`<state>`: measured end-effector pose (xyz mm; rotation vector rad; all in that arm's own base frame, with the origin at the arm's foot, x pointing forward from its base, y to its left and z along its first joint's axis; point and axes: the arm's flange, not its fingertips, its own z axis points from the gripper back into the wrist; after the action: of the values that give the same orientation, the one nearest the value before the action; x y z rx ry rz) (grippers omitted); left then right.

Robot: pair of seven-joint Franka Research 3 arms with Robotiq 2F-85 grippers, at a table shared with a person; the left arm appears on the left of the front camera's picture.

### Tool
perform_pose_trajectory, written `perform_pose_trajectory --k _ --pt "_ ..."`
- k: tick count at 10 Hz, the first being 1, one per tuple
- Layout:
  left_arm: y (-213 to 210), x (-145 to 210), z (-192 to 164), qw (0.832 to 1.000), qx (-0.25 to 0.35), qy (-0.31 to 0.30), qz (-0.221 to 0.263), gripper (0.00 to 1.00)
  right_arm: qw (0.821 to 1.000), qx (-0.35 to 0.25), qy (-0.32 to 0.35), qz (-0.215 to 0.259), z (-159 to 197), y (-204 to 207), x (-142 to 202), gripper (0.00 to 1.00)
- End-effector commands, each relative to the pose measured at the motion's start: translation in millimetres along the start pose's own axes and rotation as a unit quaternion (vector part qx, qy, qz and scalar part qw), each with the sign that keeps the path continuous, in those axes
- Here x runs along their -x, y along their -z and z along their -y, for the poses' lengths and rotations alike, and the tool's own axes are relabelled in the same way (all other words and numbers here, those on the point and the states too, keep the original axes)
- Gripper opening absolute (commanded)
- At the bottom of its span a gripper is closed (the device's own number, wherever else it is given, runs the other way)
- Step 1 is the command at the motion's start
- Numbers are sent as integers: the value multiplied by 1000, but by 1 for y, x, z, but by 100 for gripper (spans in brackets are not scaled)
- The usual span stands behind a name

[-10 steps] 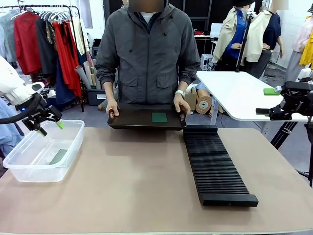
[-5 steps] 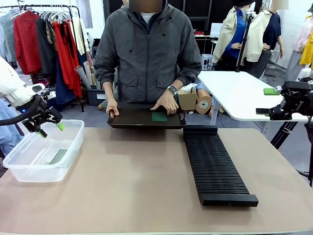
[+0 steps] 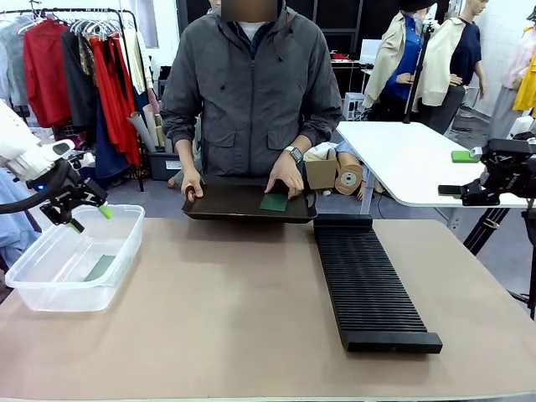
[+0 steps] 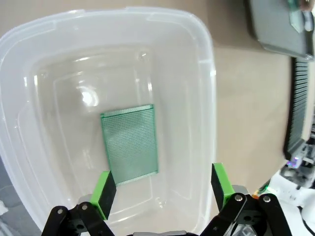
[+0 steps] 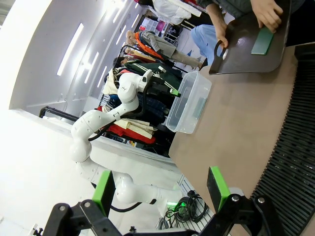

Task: Sort PCBs into racks and boxes based on the side picked up.
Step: Pick up the Blank PCB handed by the Human.

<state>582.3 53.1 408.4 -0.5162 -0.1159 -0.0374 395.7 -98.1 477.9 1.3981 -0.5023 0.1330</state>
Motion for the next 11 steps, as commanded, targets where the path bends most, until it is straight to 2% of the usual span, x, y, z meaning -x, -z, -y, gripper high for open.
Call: perform_pose_trajectory --k 1,3,5,7,9,10,11 --pt "-22 5 3 990 140 -3 8 100 1000 -4 -4 -1 -2 0 0 100" --pt "-56 6 -1 971 235 -7 48 100 1000 -4 -4 -1 -2 0 0 100" --pt "-69 16 -3 930 362 -6 72 100 1000 -4 -4 -1 -2 0 0 100" --pt "-74 17 -7 890 451 0 72 100 1000 -4 -4 -1 -2 0 0 100" --pt "-68 15 -6 877 474 5 78 100 1000 -4 -4 -1 -2 0 0 100" --pt "-65 14 -4 865 497 9 74 100 1000 -4 -4 -1 -2 0 0 100" --pt "-61 15 -1 876 478 23 62 100 1000 -4 -4 -1 -2 0 0 100"
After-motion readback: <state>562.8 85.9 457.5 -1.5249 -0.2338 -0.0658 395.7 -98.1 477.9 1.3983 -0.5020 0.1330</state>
